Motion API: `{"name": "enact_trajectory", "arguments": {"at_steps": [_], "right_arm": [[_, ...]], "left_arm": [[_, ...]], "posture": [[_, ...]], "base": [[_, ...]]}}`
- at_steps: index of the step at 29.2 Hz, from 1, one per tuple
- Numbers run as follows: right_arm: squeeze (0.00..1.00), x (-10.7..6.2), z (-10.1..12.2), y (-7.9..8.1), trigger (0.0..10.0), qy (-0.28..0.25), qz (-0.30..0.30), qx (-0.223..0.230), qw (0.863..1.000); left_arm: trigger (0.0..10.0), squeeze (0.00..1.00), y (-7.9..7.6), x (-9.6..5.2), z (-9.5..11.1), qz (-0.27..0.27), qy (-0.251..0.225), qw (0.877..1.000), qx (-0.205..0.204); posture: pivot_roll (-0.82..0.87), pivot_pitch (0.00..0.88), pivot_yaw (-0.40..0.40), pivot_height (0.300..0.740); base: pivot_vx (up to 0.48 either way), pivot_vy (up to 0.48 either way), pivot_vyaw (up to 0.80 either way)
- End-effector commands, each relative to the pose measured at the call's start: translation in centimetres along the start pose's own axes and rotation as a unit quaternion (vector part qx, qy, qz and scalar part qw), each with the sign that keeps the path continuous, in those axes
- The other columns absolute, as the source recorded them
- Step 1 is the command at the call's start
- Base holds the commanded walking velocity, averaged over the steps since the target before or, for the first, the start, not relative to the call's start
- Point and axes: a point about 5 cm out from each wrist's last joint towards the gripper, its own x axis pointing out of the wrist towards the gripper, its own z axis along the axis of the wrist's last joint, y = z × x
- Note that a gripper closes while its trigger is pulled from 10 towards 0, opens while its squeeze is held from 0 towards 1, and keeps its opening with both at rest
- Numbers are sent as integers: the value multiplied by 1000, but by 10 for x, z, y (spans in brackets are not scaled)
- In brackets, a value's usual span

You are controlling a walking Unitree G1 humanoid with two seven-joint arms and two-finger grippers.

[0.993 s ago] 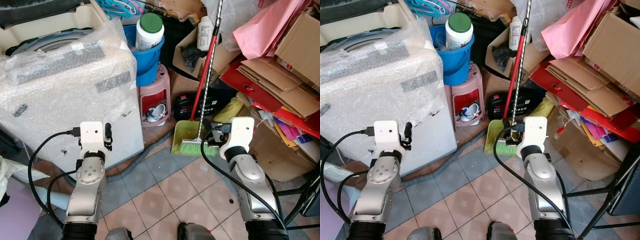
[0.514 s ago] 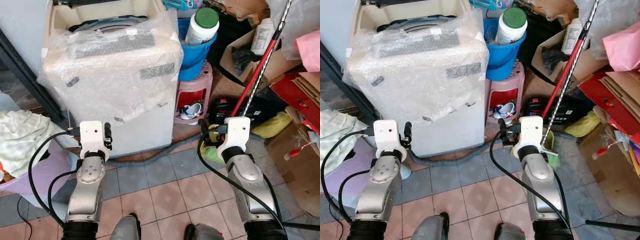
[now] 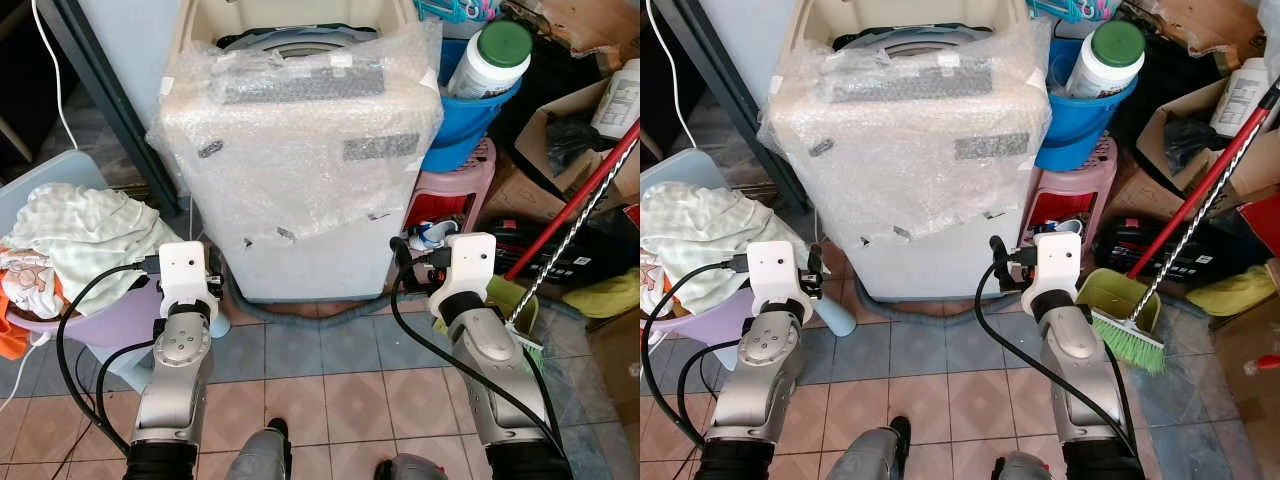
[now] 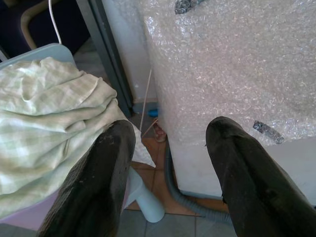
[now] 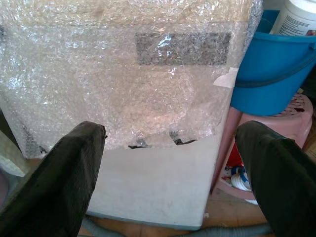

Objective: Clothes washing

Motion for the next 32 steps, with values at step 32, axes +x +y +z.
{"name": "enact_trajectory", "arguments": {"at_steps": [32], "right_arm": [[0,-3,6,18,10000,-17,62,8,998]], "left_arm": [[10000,0,3,2,-3,14,11,1000,-8]], "posture": [[-42,88,39,740]], "base": [[0,323,792]]}}
